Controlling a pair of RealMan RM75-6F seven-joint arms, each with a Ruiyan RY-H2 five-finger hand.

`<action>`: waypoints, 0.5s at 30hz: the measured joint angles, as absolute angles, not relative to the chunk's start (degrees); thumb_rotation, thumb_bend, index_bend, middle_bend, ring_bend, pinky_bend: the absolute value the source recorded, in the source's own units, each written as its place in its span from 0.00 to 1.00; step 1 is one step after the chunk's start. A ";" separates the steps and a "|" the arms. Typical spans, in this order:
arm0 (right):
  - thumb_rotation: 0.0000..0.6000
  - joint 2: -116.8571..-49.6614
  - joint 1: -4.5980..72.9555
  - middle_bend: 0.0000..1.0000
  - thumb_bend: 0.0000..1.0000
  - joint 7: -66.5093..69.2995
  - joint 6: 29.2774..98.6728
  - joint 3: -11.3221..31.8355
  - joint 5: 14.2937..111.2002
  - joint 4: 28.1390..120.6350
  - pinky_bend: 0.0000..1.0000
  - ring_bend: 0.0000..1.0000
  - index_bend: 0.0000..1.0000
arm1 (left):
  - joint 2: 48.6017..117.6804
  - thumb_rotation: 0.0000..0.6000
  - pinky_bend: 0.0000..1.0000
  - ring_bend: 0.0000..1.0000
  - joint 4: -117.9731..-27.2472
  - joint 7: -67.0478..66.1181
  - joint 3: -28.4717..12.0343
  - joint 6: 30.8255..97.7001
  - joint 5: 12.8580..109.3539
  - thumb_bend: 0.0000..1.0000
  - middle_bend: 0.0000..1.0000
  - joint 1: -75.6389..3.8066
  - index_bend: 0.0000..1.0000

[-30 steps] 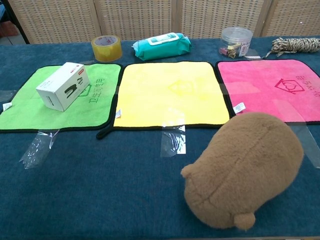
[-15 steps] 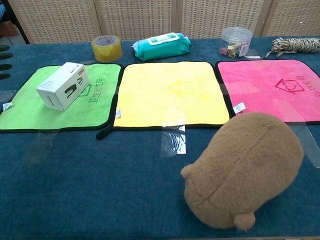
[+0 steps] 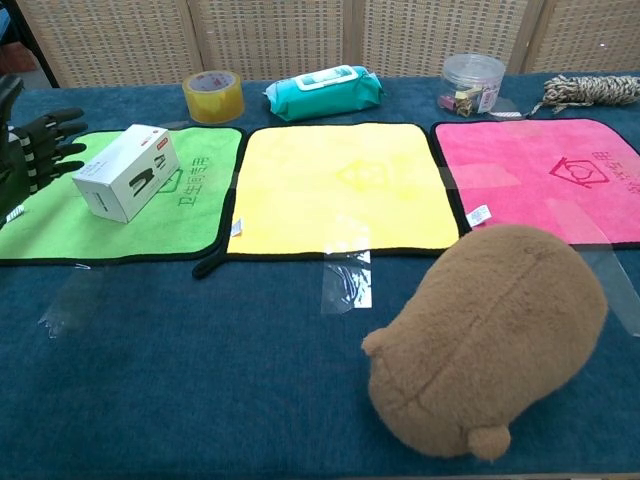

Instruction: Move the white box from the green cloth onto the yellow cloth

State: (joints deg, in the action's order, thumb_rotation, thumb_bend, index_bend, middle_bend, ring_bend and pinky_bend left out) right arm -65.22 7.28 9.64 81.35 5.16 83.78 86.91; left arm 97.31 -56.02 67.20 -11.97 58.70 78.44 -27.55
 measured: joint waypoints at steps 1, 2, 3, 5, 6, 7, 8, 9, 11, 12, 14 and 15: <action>1.00 -65.15 7.28 0.00 0.00 9.85 81.29 5.18 83.71 86.88 0.00 0.00 0.00 | 97.80 0.00 0.00 0.00 -55.97 67.08 -12.12 58.33 78.32 0.00 0.00 -27.94 0.00; 1.00 -65.10 7.27 0.00 0.00 10.00 81.26 5.20 83.66 86.87 0.00 0.00 0.00 | 98.12 0.00 0.00 0.00 -55.93 66.98 -12.23 58.10 78.23 0.00 0.00 -28.23 0.00; 1.00 -65.04 7.26 0.00 0.00 10.15 81.23 5.22 83.61 86.84 0.00 0.00 0.00 | 98.43 0.00 0.00 0.00 -55.88 66.82 -12.31 57.88 78.17 0.00 0.00 -28.51 0.00; 1.00 -64.93 7.21 0.00 0.00 10.44 81.21 5.30 83.44 86.75 0.00 0.00 0.00 | 99.12 0.00 0.00 0.00 -55.78 66.38 -12.45 57.37 78.03 0.00 0.00 -29.07 0.00; 1.00 -64.89 7.19 0.00 0.00 10.58 81.20 5.32 83.39 86.71 0.00 0.00 0.00 | 99.41 0.00 0.00 0.00 -55.82 66.37 -12.58 57.12 77.90 0.00 0.00 -29.30 0.00; 1.00 -64.83 7.17 0.00 0.00 10.79 81.17 5.34 83.33 86.67 0.00 0.00 0.00 | 99.79 0.00 0.00 0.00 -55.91 66.41 -12.79 56.90 77.73 0.00 0.00 -29.61 0.00; 1.00 -64.78 7.15 0.00 0.00 10.93 81.15 5.35 83.29 86.61 0.00 0.00 0.00 | 100.02 0.00 0.00 0.00 -55.95 66.42 -12.95 56.81 77.61 0.00 0.00 -29.80 0.00; 1.00 -64.74 7.13 0.00 0.00 11.03 81.14 5.37 83.25 86.55 0.00 0.00 0.00 | 100.23 0.00 0.00 0.00 -56.00 66.39 -13.05 56.78 77.56 0.00 0.00 -29.96 0.00; 1.00 -64.66 7.09 0.00 0.00 11.35 81.07 5.39 83.14 86.45 0.00 0.00 0.00 | 100.78 0.00 0.00 0.00 -56.13 66.32 -13.25 56.67 77.48 0.00 0.00 -30.36 0.00; 1.00 -64.62 7.07 0.00 0.00 11.50 81.04 5.40 83.11 86.40 0.00 0.00 0.00 | 101.01 0.00 0.00 0.00 -56.18 66.25 -13.35 56.61 77.46 0.00 0.00 -30.58 0.00; 1.00 -64.56 7.03 0.00 0.00 11.68 81.00 5.44 83.01 86.28 0.00 0.00 0.00 | 101.47 0.00 0.00 0.00 -56.40 66.07 -13.58 56.32 77.38 0.00 0.00 -31.10 0.00; 1.00 -64.55 7.02 0.00 0.00 11.73 81.00 5.44 83.01 86.27 0.00 0.00 0.00 | 101.64 0.00 0.00 0.00 -56.50 65.98 -13.68 56.18 77.33 0.00 0.00 -31.30 0.00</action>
State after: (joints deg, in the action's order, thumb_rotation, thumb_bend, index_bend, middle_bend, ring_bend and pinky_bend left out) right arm -64.55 7.02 11.73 81.00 5.44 83.01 86.27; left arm 101.64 -56.50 65.98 -13.68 56.18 77.33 -31.30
